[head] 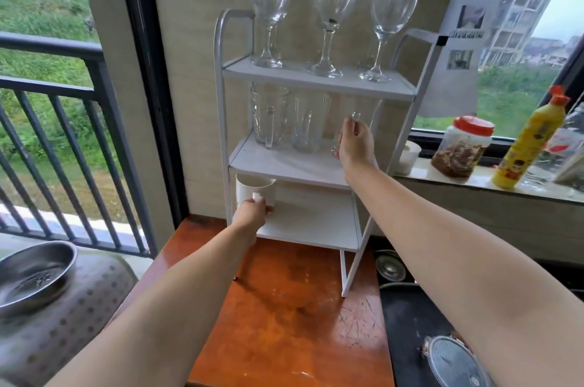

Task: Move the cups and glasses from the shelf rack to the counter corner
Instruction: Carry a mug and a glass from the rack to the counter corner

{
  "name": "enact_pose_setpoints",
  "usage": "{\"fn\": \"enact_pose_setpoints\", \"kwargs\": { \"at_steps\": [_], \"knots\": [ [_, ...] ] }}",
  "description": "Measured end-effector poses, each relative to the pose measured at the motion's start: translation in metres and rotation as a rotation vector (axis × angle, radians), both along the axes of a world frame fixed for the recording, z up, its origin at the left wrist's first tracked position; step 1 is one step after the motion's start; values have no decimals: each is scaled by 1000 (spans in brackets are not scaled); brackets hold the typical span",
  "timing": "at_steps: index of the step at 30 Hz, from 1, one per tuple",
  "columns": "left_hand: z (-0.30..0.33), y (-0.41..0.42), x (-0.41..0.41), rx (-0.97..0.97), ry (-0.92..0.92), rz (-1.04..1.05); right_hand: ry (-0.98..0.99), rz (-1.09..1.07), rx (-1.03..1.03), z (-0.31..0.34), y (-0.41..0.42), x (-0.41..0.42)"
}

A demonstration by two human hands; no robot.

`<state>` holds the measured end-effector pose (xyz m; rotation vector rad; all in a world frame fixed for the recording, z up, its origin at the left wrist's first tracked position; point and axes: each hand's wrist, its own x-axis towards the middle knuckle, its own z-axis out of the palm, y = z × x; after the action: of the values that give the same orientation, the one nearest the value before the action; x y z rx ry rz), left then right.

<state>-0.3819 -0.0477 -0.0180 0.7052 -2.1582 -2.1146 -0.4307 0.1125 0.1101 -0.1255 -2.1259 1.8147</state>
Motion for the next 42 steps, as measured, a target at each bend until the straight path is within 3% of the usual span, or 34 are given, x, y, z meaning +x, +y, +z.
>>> {"fn": "enact_pose_setpoints", "kwargs": {
  "at_steps": [17, 26, 34, 42],
  "knots": [
    [19, -4, 106, 142, 115, -80, 124, 19, 35, 11, -9, 125],
    [26, -9, 212, 106, 77, -157, 72, -39, -119, -7, 4, 241],
    [14, 80, 263, 92, 34, -387, -33, -277, -79, -51, 102, 341],
    [15, 249, 327, 121, -4, -682, -176, -629, -35, -90, 249, 475]
  ]
}}
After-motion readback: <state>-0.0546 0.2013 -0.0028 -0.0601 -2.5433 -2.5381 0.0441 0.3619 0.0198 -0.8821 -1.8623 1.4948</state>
